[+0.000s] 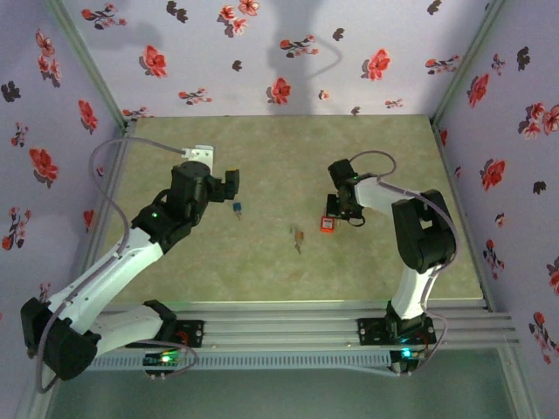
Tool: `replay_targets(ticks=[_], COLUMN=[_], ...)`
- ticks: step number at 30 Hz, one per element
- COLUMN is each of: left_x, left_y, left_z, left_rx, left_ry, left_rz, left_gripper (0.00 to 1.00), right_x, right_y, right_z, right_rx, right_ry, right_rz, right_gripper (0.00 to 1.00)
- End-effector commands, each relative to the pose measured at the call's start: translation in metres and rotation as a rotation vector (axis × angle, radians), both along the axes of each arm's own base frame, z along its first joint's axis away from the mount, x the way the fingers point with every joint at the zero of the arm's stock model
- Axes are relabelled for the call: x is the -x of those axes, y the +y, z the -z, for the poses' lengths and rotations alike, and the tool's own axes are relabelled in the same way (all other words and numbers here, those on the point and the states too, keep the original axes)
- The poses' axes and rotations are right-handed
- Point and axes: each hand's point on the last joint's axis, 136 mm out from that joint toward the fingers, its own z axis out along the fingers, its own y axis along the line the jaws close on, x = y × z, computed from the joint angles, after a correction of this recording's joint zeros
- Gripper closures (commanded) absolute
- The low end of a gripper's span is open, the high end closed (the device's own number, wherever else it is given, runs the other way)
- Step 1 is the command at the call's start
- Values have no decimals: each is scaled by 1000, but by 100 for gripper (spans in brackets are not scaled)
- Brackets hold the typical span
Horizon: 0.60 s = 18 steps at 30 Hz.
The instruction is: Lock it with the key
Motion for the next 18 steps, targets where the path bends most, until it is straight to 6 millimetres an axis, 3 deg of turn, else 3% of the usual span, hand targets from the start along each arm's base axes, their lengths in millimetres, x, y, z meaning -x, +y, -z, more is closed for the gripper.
replay_targets(ticks=[1, 18], left_x=[-1, 0], left_y=[7, 7], left_z=[-8, -8], left_rx=[25, 25], left_ry=[-37, -38], left_rz=[-34, -34], left_gripper=[0, 0], right_x=[4, 9], right_y=[-2, -4], right_z=[5, 10], right_rx=[37, 43], right_ry=[23, 42], right_rz=[-19, -13], right_gripper=[100, 98])
